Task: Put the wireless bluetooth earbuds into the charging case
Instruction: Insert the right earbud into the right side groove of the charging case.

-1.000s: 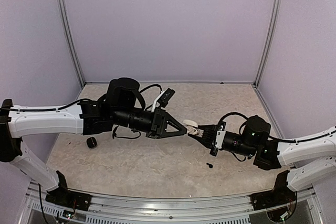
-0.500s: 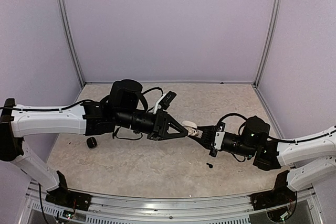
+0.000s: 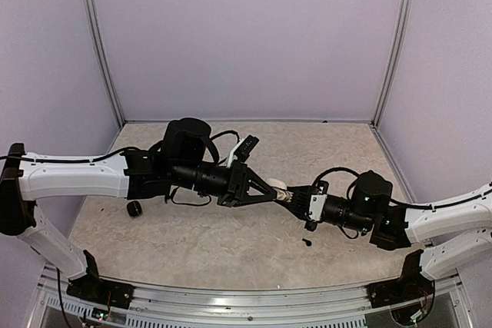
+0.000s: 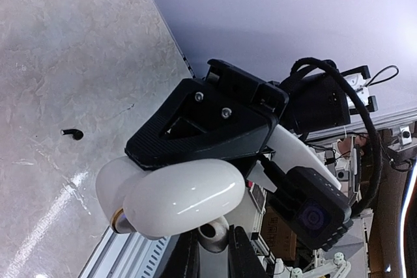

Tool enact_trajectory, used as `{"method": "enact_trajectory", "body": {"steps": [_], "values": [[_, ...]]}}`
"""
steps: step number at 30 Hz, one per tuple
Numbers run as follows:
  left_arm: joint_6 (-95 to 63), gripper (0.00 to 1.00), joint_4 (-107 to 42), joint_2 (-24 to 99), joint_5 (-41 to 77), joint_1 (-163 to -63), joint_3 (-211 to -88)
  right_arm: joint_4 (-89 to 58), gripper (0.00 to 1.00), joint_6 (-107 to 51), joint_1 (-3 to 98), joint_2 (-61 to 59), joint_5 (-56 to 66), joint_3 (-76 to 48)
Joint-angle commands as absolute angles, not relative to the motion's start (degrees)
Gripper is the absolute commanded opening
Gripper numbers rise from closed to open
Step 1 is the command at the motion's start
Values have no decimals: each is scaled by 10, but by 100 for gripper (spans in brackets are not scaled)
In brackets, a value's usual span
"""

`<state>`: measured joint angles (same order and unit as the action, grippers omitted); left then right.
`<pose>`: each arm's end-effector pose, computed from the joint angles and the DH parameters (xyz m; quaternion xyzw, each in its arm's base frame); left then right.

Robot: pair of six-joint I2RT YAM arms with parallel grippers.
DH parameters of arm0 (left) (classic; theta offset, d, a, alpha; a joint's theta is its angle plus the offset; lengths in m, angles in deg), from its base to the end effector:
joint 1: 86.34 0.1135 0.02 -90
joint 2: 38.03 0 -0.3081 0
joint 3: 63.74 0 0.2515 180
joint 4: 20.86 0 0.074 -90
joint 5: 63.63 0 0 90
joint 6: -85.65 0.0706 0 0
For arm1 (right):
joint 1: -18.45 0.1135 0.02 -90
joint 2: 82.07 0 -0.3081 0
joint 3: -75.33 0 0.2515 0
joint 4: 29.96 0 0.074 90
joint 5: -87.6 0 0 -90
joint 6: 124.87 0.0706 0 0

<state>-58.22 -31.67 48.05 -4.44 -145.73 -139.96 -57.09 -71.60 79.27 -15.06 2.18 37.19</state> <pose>0.1586 -0.3392 0.3303 0.1891 0.7847 -0.5781 0.1191 0.1239 0.2334 0.2713 -0.5578 0.4517 0.1732 0.6744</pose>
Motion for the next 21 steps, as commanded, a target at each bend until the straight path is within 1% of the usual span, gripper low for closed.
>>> {"method": "enact_trajectory", "body": {"steps": [1,4,9,14,21], "values": [[-594,2,-331,497,-16,-1459,-1418,-579,0,-722,805,-150,12,353],[-604,3,-335,497,-9,-1457,-1417,-580,0,-723,807,-153,14,355],[-604,8,-353,502,4,-1459,-1429,-582,0,-720,810,-157,22,355],[-603,11,-376,509,14,-1461,-1441,-592,0,-697,810,-161,38,357],[-617,15,-380,507,25,-1461,-1443,-658,0,-644,811,-157,60,381]]}}
